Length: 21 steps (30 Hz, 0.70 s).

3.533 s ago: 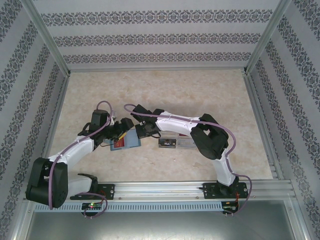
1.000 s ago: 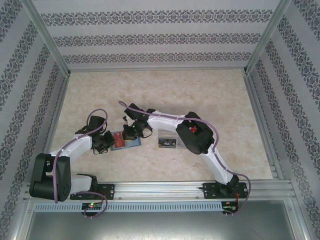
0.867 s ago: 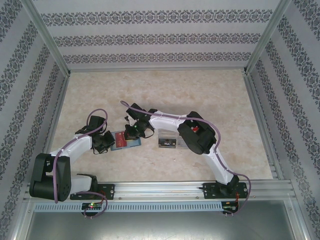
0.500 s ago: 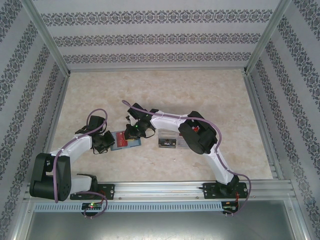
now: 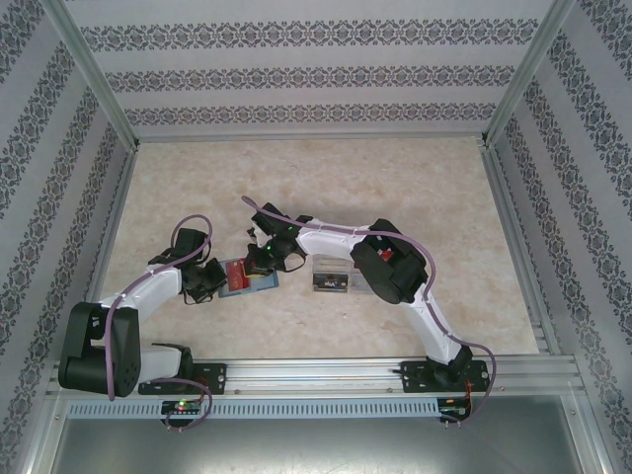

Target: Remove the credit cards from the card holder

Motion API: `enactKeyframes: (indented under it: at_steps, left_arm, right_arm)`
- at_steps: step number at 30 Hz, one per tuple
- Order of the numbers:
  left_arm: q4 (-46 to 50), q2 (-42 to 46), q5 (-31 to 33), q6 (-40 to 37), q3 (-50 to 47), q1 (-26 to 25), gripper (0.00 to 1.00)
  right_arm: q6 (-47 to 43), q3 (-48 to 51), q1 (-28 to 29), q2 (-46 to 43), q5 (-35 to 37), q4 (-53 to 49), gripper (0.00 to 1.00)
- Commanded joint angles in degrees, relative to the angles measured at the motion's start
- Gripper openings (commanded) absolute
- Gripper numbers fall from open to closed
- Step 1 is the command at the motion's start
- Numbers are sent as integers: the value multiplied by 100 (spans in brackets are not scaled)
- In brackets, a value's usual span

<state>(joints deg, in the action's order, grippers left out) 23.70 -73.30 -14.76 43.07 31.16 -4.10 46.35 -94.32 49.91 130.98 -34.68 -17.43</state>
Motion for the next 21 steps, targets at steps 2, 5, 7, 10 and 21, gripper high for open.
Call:
enactKeyframes:
  at_steps: [2,5,7,10,21]
  left_arm:
    - [195,-162,38,-72,-48,41,0]
    - [205,-167,52,-79,-39,45,0]
    - [205,-167,56,-87,-40,41,0]
    - [204,-171,51,-88,-33,46,0]
    - [205,-185,18,-89,-6,41,0]
  right_arm:
    - [63,202,-108,29,44,132,2]
    - [18,395,-172,-100,97,158,0]
    - [-14,558,-220,-196,119,186,0]
    - [-62,830,-309,-366,145,241,0]
    - [-410,1475,-632,-1008,134,162,0]
